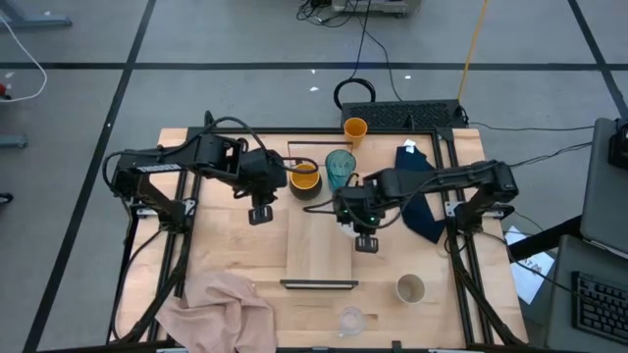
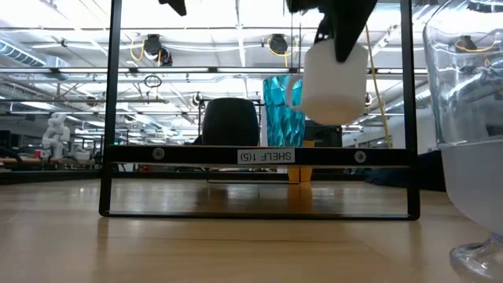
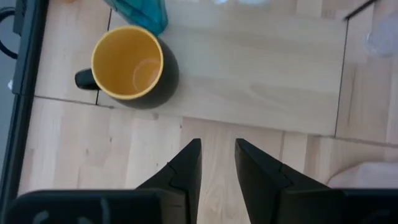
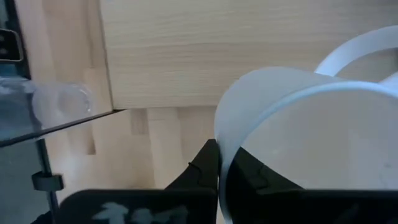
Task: Stack small to large cups/mugs on shelf
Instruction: Put the white mug on the shelf
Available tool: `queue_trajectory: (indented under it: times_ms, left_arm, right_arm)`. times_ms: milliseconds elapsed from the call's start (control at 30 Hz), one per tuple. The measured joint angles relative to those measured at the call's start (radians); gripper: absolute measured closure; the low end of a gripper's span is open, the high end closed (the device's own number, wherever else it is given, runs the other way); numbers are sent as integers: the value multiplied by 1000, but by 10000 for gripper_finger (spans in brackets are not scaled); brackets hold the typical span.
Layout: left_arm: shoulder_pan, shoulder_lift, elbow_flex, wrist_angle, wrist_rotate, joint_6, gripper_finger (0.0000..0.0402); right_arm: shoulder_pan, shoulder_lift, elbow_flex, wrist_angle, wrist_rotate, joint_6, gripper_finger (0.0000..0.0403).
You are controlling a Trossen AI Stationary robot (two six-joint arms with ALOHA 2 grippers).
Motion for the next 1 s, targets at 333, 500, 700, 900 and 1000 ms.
queue_trajectory:
  times_ms: [333, 500, 700, 900, 1000]
  left_arm:
    - [58, -61, 1, 32, 24, 47, 302]
    - [86, -99, 0, 83, 25, 54, 302]
    - [105, -133, 0, 118, 27, 63, 302]
    - [105, -151, 0, 124, 27, 63, 302]
    - [105, -150, 0, 122, 27, 62, 302]
  right_arm:
    - [-26, 78, 0, 22, -3, -2, 403]
    - [-26, 82, 0, 45, -3, 0, 403]
    - [-13, 83, 9, 80, -4, -79, 403]
    - [0, 82, 14, 76, -2, -180, 403]
    - [-2, 82, 14, 77, 4, -237, 403]
